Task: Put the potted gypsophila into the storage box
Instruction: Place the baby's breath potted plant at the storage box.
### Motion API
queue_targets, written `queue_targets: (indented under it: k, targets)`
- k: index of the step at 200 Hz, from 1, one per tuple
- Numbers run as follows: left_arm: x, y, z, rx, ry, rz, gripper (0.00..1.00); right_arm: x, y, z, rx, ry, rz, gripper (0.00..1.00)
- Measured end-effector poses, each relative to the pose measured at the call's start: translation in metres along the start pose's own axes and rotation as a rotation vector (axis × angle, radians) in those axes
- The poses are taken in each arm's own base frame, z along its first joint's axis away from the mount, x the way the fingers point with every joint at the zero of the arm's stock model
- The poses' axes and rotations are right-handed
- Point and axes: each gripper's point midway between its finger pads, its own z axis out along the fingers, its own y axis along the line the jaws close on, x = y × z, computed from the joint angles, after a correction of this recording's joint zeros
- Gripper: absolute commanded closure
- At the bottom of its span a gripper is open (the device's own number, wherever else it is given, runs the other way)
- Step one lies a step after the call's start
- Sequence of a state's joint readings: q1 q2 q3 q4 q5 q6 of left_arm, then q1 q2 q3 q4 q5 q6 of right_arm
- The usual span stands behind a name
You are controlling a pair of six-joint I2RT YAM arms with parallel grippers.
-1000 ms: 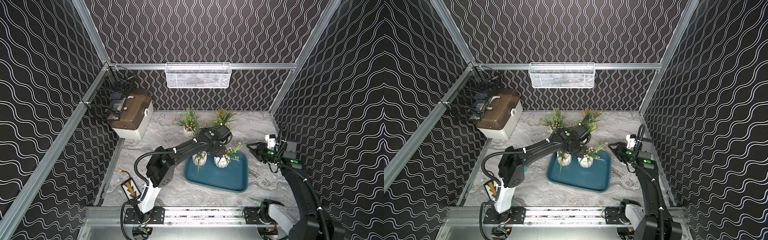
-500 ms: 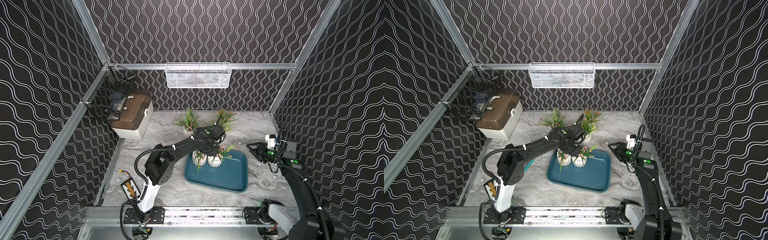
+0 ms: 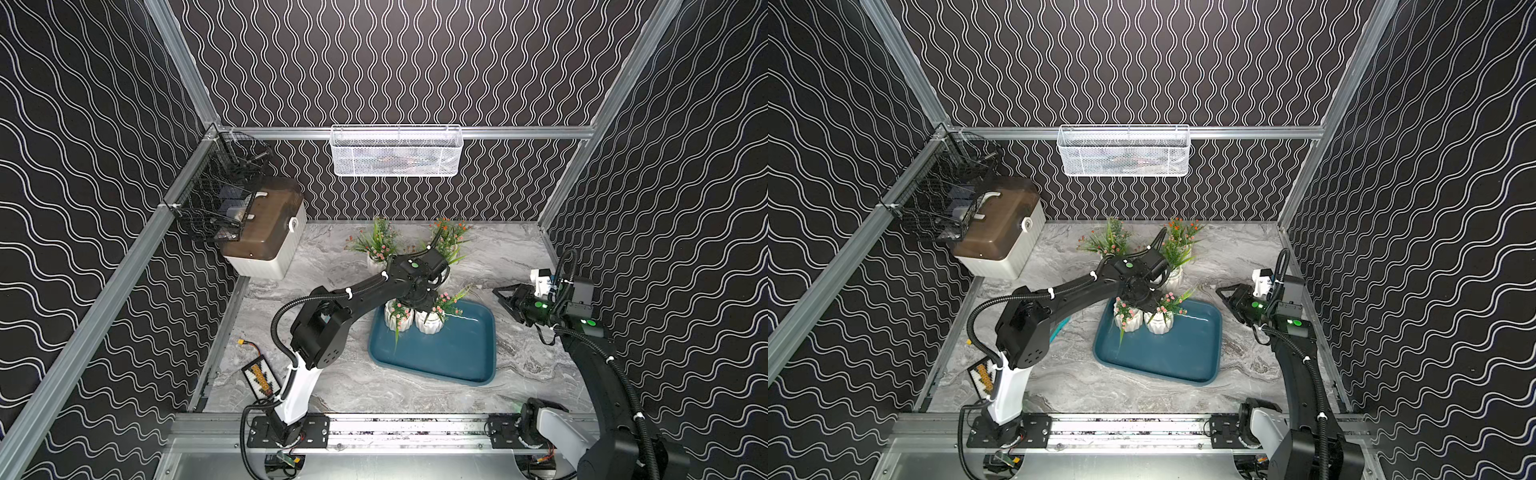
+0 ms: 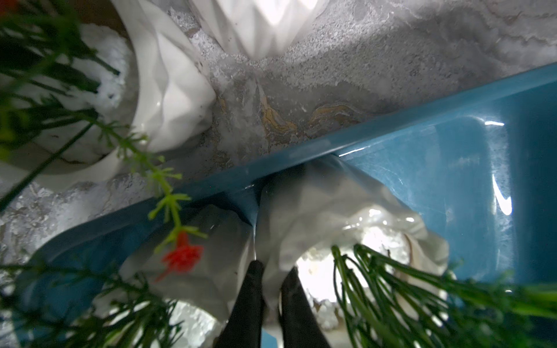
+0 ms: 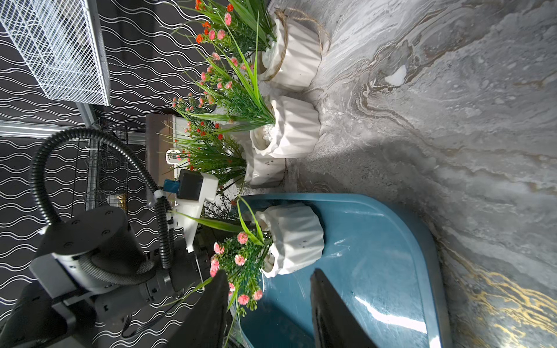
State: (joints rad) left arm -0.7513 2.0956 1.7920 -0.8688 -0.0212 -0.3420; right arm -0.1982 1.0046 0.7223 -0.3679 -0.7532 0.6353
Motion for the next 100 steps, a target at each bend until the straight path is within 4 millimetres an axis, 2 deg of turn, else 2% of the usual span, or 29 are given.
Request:
queue_targets:
  k: [60,100]
  targets:
    - [-0.0004,0.001,0.0041,-0.001,-0.001,-0.002,1.0,0.0,0.0,0.0001,0.0,0.0,0.0,0.53]
    - [-0.0006,0.001,0.0038,0.0,-0.002,-0.003,0.89,0.0,-0.0001,0.0002,0.0,0.001,0.001,0.53]
